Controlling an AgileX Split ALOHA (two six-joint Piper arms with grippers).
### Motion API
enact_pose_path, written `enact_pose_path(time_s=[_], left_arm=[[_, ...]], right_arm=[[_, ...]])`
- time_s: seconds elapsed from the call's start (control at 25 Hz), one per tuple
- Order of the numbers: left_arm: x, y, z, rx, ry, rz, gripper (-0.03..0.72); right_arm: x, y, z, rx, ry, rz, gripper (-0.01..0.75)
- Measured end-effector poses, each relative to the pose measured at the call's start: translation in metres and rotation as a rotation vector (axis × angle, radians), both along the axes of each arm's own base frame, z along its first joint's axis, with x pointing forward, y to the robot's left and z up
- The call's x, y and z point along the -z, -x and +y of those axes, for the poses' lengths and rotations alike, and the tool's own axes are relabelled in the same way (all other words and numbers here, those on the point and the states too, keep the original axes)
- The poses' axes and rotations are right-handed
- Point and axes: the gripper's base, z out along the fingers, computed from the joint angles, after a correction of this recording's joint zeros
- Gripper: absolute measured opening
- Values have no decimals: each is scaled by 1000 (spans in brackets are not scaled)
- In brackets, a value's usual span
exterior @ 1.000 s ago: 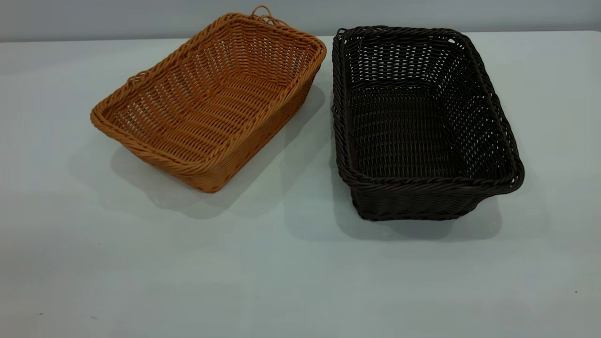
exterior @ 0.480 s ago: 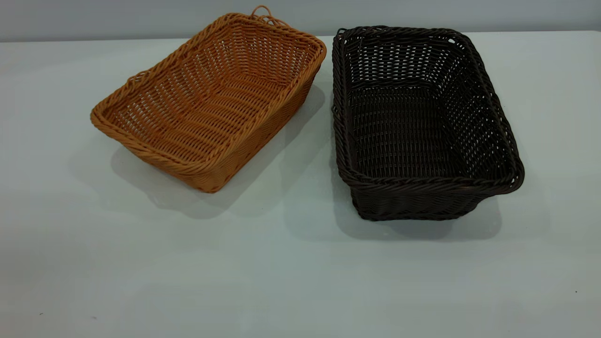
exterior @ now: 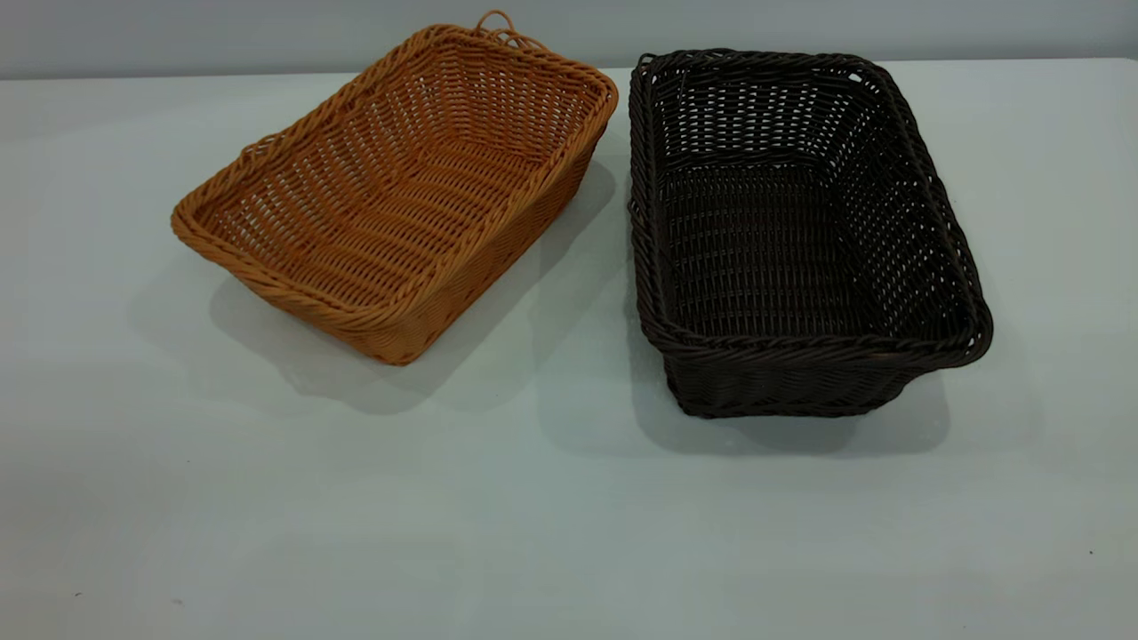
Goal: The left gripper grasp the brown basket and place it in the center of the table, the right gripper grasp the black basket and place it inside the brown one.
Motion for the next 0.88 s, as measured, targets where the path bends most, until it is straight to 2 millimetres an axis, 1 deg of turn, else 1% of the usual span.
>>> enact_pose_path(time_s=[0.52, 0.6, 0.68, 0.76, 0.88], left_arm=[[0, 0, 0, 0, 0, -1, 530], [-4, -3, 0, -1, 1, -13, 530], [-16, -11, -1, 3, 4, -45, 530], [-30, -25, -2, 12, 13, -76, 530], [-44, -61, -4, 23, 28, -57, 530]], right_arm=[[0, 0, 0, 0, 0, 0, 592], [0, 0, 0, -4, -2, 0, 592], [0, 0, 1, -33, -14, -2, 592], [0, 0, 2, -66, -24, -2, 592], [0, 0, 2, -78, -23, -2, 592]])
